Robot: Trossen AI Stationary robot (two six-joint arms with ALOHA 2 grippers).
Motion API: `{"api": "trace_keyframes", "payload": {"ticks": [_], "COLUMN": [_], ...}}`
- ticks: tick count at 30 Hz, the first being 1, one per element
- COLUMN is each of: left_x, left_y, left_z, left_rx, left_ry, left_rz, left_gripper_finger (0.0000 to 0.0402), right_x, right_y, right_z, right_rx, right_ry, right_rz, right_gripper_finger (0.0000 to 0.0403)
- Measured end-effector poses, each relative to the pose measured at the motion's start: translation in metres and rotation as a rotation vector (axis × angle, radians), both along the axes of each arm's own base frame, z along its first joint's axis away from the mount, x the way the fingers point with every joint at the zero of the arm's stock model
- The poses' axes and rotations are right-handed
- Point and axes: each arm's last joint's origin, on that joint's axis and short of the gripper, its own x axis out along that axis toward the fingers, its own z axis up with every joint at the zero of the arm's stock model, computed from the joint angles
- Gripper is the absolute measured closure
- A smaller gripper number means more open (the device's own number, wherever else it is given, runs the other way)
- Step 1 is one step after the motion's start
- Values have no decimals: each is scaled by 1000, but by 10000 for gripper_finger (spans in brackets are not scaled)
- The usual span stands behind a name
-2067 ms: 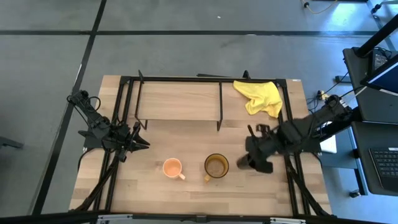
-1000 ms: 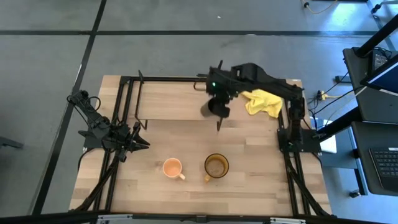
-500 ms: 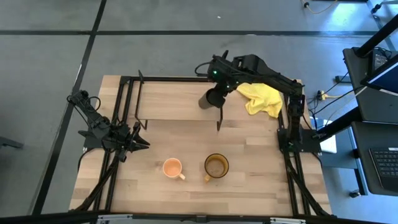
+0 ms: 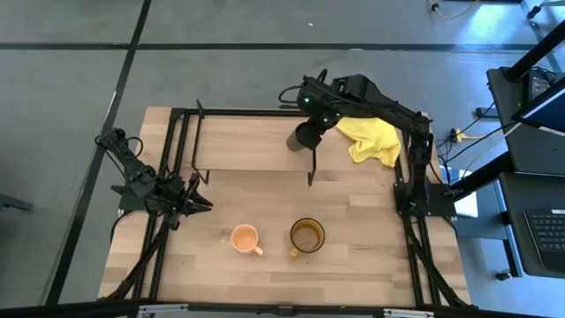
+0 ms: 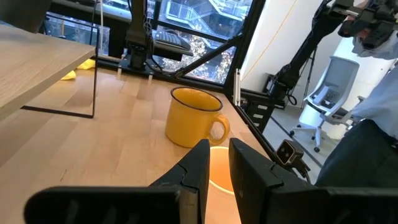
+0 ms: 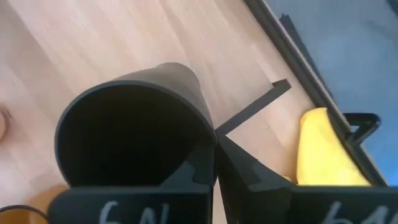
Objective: Stack small to large cups/mugs on shelf
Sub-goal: Put the black cup on the shelf
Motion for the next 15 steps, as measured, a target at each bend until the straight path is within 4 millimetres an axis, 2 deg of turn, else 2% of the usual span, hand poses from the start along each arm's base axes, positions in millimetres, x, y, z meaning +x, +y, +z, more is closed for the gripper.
{"api": "trace_keyframes", "payload": {"ticks": [15], "left_x": [0], "left_y": [0], "left_z": [0], "left_rx": [0], "left_ry": [0], "left_rz": [0], "left_gripper_finger": [347], "right_x": [0], "right_y": [0], "right_z": [0], "right_rx": [61], "right_ry": [-21], "right_rz": [-19], "right_gripper_finger": [392]}}
